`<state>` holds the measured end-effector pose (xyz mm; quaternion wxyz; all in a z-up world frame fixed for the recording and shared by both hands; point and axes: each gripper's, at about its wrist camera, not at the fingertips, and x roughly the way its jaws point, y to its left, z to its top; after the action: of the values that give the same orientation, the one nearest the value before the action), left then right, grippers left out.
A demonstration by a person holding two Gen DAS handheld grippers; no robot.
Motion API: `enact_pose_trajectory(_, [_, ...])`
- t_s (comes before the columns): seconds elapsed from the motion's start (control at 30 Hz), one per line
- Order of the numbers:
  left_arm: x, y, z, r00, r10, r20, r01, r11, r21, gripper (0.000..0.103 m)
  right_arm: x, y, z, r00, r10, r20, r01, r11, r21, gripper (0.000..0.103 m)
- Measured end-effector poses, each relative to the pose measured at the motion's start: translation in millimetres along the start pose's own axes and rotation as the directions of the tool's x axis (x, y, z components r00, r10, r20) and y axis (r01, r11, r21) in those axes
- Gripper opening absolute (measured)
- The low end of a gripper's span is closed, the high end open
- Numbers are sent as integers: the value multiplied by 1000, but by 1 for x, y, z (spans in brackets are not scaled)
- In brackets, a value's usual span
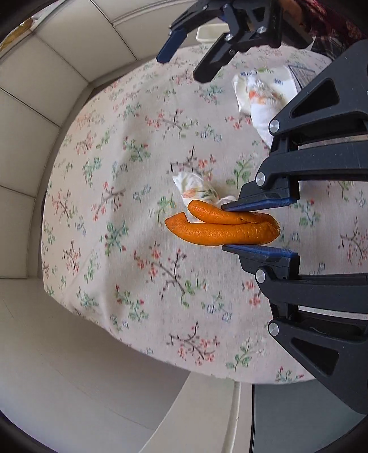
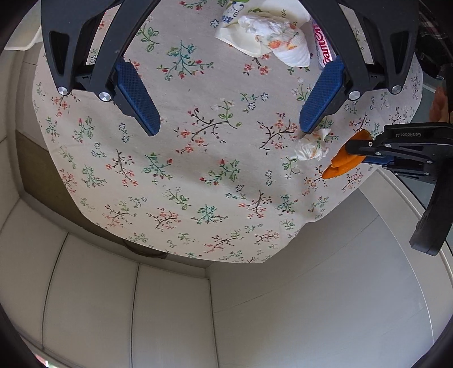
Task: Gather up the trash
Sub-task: 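Grasp the white tissue with the right tool while the left tool holds the peels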
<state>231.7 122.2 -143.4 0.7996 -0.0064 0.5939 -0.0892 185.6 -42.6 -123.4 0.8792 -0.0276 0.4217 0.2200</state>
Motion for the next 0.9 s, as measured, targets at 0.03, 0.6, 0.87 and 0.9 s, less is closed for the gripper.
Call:
enact_pose_trajectory(0.03, [1, 3, 0, 1000, 15, 1, -15, 1000, 0, 21, 1, 4, 0, 1000, 2, -5, -2, 1000, -15, 96])
enact_pose_trajectory(0.6, [-64, 36, 11, 984, -5, 177, 23, 995, -102, 22, 61, 90, 23, 980, 115, -165, -157, 951, -265, 96])
enact_pose_trajectory(0.87, [-65, 47, 12, 984, -3, 180, 27, 991, -131, 23, 100, 103, 24, 960, 136, -243, -200, 943, -264, 78])
enact_pose_trajectory(0.9, [-64, 48, 12, 984, -3, 177, 26, 991, -132, 23, 103, 103, 24, 957, 134, -258, -203, 943, -263, 71])
